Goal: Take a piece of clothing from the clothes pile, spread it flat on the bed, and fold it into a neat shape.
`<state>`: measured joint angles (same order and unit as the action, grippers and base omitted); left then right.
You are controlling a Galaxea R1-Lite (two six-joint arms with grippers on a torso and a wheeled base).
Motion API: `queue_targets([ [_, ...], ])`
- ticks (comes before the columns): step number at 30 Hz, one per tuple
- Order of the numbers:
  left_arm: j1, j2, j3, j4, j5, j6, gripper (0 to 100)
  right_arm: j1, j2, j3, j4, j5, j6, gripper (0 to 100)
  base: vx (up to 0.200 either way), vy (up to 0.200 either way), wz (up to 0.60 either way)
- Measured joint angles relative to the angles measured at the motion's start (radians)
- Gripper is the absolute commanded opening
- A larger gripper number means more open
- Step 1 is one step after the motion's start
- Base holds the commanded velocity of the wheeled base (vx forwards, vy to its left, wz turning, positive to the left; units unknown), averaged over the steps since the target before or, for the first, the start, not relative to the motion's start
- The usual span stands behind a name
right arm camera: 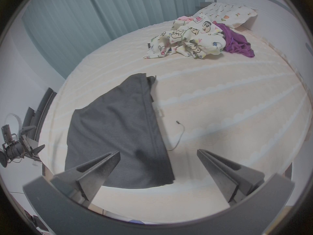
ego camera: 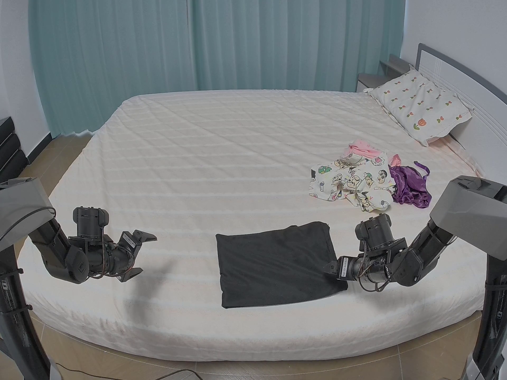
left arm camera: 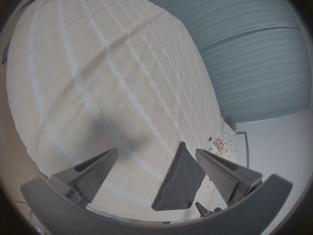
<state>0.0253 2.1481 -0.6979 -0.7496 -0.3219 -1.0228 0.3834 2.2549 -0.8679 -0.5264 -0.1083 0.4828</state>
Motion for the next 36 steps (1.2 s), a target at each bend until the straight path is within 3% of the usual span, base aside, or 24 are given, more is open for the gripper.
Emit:
queue_targets([
  [7,0.0,0.0,0.0,0.0,0.0,0.0,100,0.013,0.051,-0.023,-0.035,0.049,0.008,100,0.0,0.0,0.0],
  [8,0.0,0.0,0.0,0.0,0.0,0.0,100,0.013,0.059,-0.025,-0.038,0.068,0.008,0,0.0,0.0,0.0],
  [12,0.0,0.0,-0.001,0.0,0.0,0.0,100,0.011,0.077,-0.032,-0.037,0.096,0.008,0,0.0,0.0,0.0],
  [28,0.0,0.0,-0.001,0.0,0.0,0.0,100,0.005,0.081,0.013,-0.042,0.086,0.002,0,0.0,0.0,0.0],
  [29,0.0,0.0,-0.001,0.0,0.0,0.0,100,0.005,0.08,0.017,-0.039,0.083,-0.002,100,0.0,0.0,0.0],
  [36,0.0,0.0,-0.001,0.0,0.0,-0.001,100,0.005,0.061,0.036,-0.045,0.072,-0.017,100,0.0,0.0,0.0],
])
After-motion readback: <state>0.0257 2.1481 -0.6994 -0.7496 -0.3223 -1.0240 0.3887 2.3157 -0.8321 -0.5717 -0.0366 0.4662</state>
